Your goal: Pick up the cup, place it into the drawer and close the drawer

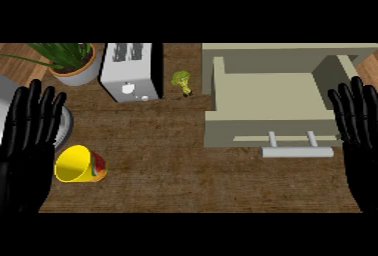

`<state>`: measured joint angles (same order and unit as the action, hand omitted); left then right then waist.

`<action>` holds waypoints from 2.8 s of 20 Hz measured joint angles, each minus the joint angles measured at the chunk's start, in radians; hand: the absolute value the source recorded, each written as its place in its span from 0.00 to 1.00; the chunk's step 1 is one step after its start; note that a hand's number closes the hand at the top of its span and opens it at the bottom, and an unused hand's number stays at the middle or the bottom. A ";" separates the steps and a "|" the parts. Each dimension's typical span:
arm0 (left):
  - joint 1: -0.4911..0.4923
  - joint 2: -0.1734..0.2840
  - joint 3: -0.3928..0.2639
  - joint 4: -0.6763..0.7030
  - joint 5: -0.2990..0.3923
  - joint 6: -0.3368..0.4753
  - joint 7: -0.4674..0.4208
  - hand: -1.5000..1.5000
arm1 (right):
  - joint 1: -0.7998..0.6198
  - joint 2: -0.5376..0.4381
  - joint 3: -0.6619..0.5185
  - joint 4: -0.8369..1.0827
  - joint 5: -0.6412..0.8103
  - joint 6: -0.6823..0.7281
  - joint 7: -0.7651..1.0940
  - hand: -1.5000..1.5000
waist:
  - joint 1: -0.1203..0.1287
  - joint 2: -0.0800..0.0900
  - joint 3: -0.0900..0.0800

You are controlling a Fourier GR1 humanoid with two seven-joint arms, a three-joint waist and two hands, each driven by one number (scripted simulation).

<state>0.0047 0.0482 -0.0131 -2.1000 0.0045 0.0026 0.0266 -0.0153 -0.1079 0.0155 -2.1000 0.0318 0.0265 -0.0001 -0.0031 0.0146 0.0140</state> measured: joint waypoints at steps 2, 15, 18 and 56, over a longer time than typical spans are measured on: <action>0.011 0.034 0.028 -0.006 0.056 -0.053 -0.008 0.00 | 0.010 0.007 0.000 0.006 -0.004 0.002 -0.011 0.00 | 0.002 -0.006 -0.005; 0.110 0.270 0.276 0.232 0.632 -0.476 0.015 0.00 | -0.032 -0.038 -0.022 0.078 -0.104 0.092 0.083 0.00 | 0.009 -0.013 -0.015; 0.087 0.296 0.312 0.331 0.632 -0.525 0.003 0.00 | -0.076 -0.055 -0.053 0.119 -0.138 0.116 0.095 0.00 | 0.006 -0.013 -0.014; -0.314 0.358 0.278 1.726 -0.061 -0.441 -0.893 0.00 | -0.265 -0.077 -0.120 0.230 -0.151 0.143 0.125 0.00 | -0.021 -0.007 -0.017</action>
<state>-0.3096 0.4064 0.2644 -0.3740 -0.0562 -0.4383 -0.8664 -0.2805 -0.1852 -0.1041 -1.8700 -0.1196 0.1693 0.1246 -0.0239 0.0074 -0.0028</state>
